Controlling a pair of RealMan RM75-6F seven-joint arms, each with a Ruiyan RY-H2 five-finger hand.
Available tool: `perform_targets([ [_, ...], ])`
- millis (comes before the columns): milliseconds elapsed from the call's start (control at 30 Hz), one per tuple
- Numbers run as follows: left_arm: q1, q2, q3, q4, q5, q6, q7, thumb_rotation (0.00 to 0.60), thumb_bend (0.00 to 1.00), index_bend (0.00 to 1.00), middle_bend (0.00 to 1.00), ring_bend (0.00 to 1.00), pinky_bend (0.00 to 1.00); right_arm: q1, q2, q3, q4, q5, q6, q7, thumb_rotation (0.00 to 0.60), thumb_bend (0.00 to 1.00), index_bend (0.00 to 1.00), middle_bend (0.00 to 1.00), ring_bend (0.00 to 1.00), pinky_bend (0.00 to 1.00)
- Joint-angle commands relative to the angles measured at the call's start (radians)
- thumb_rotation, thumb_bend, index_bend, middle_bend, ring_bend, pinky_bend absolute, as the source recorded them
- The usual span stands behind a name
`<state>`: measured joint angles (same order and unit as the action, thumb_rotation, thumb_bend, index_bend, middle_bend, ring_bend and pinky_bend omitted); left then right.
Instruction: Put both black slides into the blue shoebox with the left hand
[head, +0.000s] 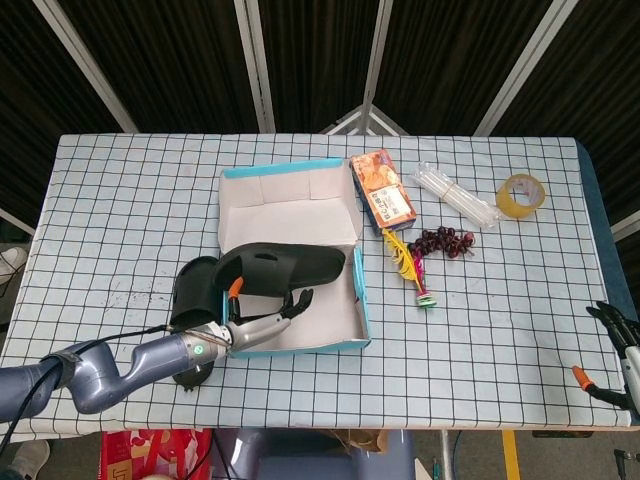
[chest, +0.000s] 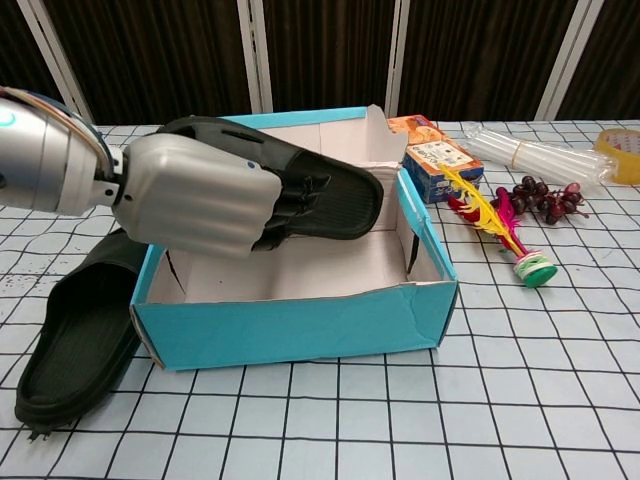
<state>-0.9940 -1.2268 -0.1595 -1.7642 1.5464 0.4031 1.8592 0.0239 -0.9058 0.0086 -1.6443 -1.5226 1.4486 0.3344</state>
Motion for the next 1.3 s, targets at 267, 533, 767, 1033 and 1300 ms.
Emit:
perform_targets([
  [267, -0.028, -0.052, 0.054, 0.065, 0.003, 0.038, -0.065, 0.6, 0.53, 0.45, 0.62, 0.14, 0.12, 0.001, 0.0, 0.0, -0.002, 0.004, -0.006, -0.002, 0.6, 0.31, 0.15, 0.11, 0.18, 0.14],
  [533, -0.07, -0.093, 0.065, 0.145, -0.005, 0.048, -0.19, 0.6, 0.52, 0.45, 0.57, 0.14, 0.12, 0.001, -0.002, 0.001, -0.002, 0.006, -0.008, -0.006, 0.6, 0.31, 0.15, 0.11, 0.18, 0.14],
  [767, -0.101, -0.127, 0.092, 0.206, 0.051, 0.073, -0.324, 0.6, 0.49, 0.45, 0.56, 0.14, 0.12, 0.006, -0.004, 0.0, -0.002, 0.011, -0.023, -0.011, 0.6, 0.31, 0.15, 0.11, 0.18, 0.14],
  [1033, -0.119, -0.167, 0.132, 0.252, 0.122, 0.115, -0.501, 0.6, 0.49, 0.45, 0.56, 0.14, 0.13, 0.009, -0.006, 0.001, -0.001, 0.017, -0.03, -0.015, 0.6, 0.31, 0.15, 0.11, 0.18, 0.14],
  [1300, -0.123, -0.189, 0.159, 0.282, 0.17, 0.156, -0.613, 0.6, 0.49, 0.45, 0.56, 0.14, 0.13, 0.006, -0.005, 0.001, -0.003, 0.014, -0.025, -0.016, 0.6, 0.31, 0.15, 0.11, 0.18, 0.14],
])
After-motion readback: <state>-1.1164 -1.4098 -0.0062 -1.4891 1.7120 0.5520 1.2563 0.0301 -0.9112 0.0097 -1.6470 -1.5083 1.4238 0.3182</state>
